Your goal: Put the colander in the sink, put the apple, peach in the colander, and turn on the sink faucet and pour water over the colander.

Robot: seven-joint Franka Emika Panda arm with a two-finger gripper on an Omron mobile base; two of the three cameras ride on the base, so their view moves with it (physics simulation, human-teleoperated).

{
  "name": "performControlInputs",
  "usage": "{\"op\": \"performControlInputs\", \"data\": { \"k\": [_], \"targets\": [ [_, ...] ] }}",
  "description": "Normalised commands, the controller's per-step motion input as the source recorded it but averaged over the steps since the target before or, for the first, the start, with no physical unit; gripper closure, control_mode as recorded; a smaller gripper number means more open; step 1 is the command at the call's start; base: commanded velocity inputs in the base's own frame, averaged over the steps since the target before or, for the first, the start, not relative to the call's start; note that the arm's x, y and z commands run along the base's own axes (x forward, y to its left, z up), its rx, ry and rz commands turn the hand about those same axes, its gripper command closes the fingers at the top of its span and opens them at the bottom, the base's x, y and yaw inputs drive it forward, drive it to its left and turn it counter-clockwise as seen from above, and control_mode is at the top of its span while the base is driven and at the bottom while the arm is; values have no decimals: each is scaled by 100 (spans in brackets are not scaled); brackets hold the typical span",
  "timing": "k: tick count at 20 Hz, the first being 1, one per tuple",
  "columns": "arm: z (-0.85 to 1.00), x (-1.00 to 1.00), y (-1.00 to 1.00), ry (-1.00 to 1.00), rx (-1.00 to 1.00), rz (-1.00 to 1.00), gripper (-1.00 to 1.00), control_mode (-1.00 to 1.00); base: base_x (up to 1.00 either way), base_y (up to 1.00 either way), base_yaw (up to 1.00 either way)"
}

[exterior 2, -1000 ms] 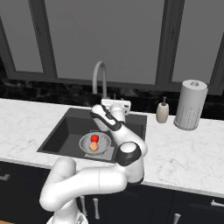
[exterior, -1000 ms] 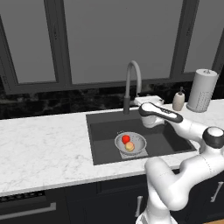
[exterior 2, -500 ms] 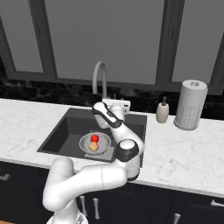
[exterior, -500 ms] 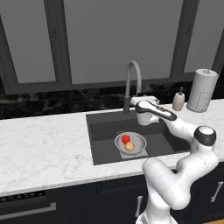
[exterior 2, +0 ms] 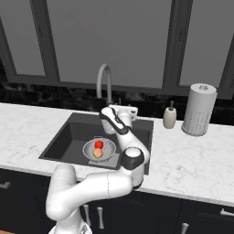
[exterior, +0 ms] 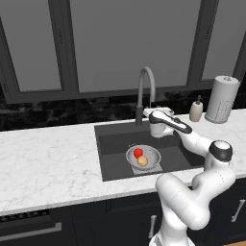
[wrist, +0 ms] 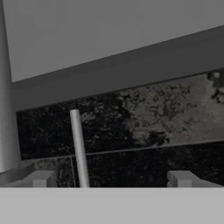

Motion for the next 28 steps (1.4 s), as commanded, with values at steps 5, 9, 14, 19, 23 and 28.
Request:
{"op": "performControlInputs", "data": {
  "k": [5, 9, 14, 19, 23, 28],
  "targets": [
    [0, 35, -8, 0, 0, 0, -100, -100, 0, 0, 0],
    [0, 33, -2, 0, 0, 0, -100, -100, 0, 0, 0],
    [0, 31, -21, 0, 0, 0, -100, -100, 0, 0, 0],
    [0, 21, -61, 0, 0, 0, -100, -100, 0, 0, 0],
    [0, 4, -92, -1, 2, -4, -100, -100, 0, 0, 0],
    [0, 0, -100, -5, 3, -9, -100, -100, 0, 0, 0]
  ]
}}
